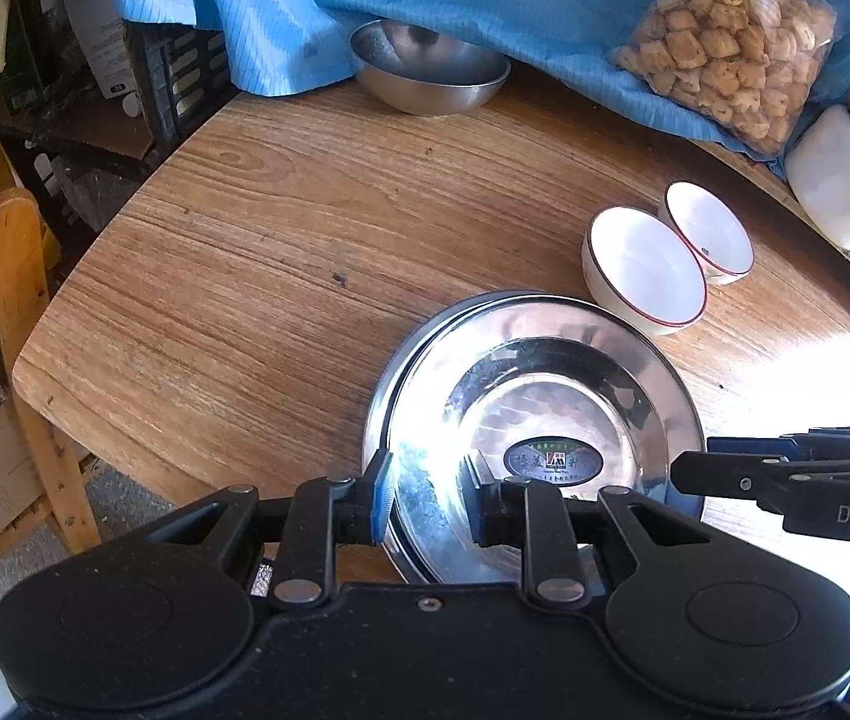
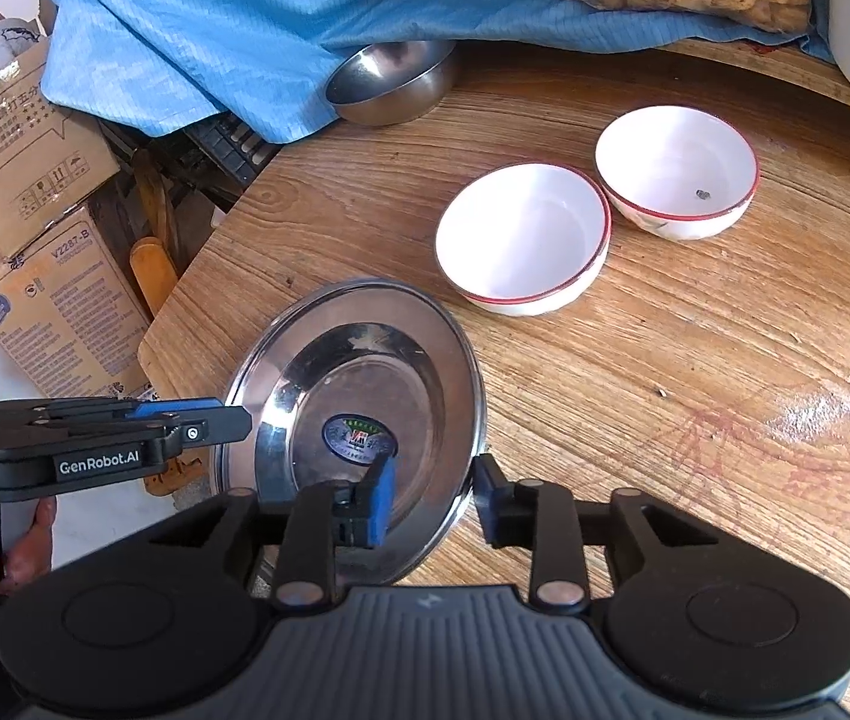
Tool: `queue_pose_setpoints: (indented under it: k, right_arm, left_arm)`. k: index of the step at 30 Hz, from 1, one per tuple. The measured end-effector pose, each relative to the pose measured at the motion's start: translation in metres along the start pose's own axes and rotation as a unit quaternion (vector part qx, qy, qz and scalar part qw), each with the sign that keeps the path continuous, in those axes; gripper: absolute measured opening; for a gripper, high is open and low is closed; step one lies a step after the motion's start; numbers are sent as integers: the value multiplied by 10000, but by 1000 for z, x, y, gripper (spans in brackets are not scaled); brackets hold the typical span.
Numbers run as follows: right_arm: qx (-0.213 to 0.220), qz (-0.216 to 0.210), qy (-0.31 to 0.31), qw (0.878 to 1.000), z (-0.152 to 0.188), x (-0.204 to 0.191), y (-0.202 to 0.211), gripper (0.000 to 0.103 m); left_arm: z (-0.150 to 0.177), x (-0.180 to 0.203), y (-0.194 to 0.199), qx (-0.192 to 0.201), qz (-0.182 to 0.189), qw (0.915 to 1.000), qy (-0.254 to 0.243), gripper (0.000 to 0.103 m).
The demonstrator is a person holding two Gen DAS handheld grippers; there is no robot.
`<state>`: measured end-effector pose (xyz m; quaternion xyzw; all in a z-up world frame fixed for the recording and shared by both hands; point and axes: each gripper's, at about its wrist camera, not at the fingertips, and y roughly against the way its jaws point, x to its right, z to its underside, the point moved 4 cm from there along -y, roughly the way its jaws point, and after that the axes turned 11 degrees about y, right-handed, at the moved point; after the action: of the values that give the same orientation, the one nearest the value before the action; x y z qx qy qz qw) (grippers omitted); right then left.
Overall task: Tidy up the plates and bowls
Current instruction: 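Open both grippers and release the logo plate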
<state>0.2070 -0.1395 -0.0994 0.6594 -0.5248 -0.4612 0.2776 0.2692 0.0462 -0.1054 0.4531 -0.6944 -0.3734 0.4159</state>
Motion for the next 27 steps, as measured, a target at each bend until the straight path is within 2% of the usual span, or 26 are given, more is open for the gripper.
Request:
queue_pose_setpoints:
  k: [1, 2, 3, 4, 5, 6, 7, 10, 13, 18, 24, 27]
  right_arm:
    - [1, -6, 1, 10000, 0, 0, 0, 39]
    - [1, -6, -5, 10000, 0, 0, 0, 39]
    - [1, -9, -15, 10000, 0, 0, 0, 44]
    - [2, -5, -32, 10000, -1, 0, -1, 51]
    - [-3, 17, -56, 10000, -1, 0, -1, 64]
    - [-3, 34, -82, 10000, -1, 1, -1, 71]
    - [0, 40, -110, 9999, -1, 2, -1, 72]
    - [-36, 123, -183, 9997, -1, 5, -3, 87]
    - [-83, 313, -191, 9993, -3, 6, -4, 102]
    - [-230, 838, -35, 9962, -7, 5, -9, 103]
    - [-348, 1003, 26, 9943, -8, 2, -14, 103]
    - [-303, 1243, -61, 9918, -13, 2, -9, 103]
  left_arm:
    - [0, -1, 1, 18, 8, 10000, 39, 37]
    - [-1, -2, 2, 48, 24, 9999, 102, 49]
    - [-2, -4, 4, 111, 88, 9996, 239, 58]
    - [-4, -7, 6, 171, 175, 9989, 401, 76]
    - [-6, -11, 9, 233, 280, 9976, 587, 85]
    - [-8, -16, 11, 295, 382, 9958, 777, 87]
    - [-10, -19, 13, 328, 432, 9945, 895, 89]
    - [-15, -29, 14, 420, 450, 9904, 1241, 102]
    - [-19, -38, 14, 492, 378, 9867, 1503, 102]
    - [-24, -43, 11, 557, 173, 9880, 1430, 102]
    - [-32, -47, 1, 578, 73, 9905, 1244, 102]
    - [-40, -49, -4, 561, 78, 9915, 1173, 102]
